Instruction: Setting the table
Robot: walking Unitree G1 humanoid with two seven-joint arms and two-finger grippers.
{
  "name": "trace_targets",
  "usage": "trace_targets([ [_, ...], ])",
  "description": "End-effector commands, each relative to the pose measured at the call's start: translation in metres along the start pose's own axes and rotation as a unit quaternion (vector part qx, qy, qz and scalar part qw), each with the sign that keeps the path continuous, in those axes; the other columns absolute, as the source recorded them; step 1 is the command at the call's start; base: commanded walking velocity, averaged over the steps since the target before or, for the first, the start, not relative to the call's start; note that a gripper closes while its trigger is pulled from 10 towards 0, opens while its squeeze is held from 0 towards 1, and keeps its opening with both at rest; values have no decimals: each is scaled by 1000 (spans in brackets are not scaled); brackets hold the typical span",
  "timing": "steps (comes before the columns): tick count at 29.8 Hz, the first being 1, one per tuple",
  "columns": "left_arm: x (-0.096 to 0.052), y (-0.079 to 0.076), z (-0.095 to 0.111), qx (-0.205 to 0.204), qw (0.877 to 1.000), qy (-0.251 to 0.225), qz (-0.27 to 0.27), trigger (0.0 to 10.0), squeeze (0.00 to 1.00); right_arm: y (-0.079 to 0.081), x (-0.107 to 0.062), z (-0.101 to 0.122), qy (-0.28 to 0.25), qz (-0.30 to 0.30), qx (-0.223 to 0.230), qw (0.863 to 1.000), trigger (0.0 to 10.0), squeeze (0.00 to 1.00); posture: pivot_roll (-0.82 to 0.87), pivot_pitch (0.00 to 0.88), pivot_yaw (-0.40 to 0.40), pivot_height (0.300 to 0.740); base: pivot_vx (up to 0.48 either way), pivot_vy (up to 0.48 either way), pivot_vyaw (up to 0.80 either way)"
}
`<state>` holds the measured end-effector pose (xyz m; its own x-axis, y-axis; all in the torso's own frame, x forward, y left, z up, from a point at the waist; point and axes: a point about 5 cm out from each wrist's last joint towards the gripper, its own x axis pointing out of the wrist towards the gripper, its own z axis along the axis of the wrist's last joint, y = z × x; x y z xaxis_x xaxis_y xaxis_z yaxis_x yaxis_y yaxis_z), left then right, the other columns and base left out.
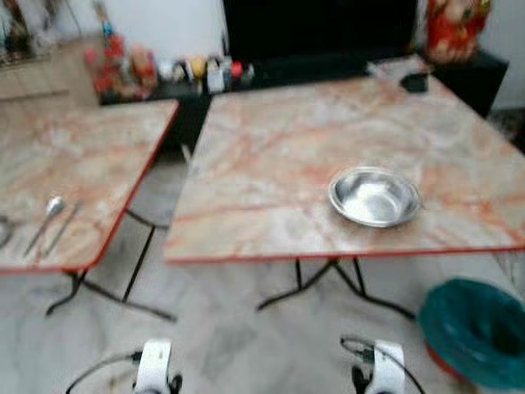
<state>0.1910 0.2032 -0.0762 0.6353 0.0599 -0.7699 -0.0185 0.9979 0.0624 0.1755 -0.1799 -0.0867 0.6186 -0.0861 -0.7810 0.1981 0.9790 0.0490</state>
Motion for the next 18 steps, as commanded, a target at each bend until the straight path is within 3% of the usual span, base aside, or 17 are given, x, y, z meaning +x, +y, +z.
trace_targets([
  [1,-1,8,-2,5,1000,5,10,10000,0,8,1,2,-4,9,4,1000,10000,0,3,0,98,740,0,480,0],
  [7,-1,8,-1,6,1000,5,10,10000,0,7,1,2,-2,6,5,1000,10000,0,7,0,99,740,0,480,0],
  [11,-1,8,-1,6,1000,5,10,10000,0,6,1,1,-1,4,8,1000,10000,0,7,0,99,740,0,480,-784],
  [18,-1,9,-1,7,1000,5,12,10000,0,10,1,4,-9,10,1,1000,10000,0,18,0,98,740,0,480,0],
])
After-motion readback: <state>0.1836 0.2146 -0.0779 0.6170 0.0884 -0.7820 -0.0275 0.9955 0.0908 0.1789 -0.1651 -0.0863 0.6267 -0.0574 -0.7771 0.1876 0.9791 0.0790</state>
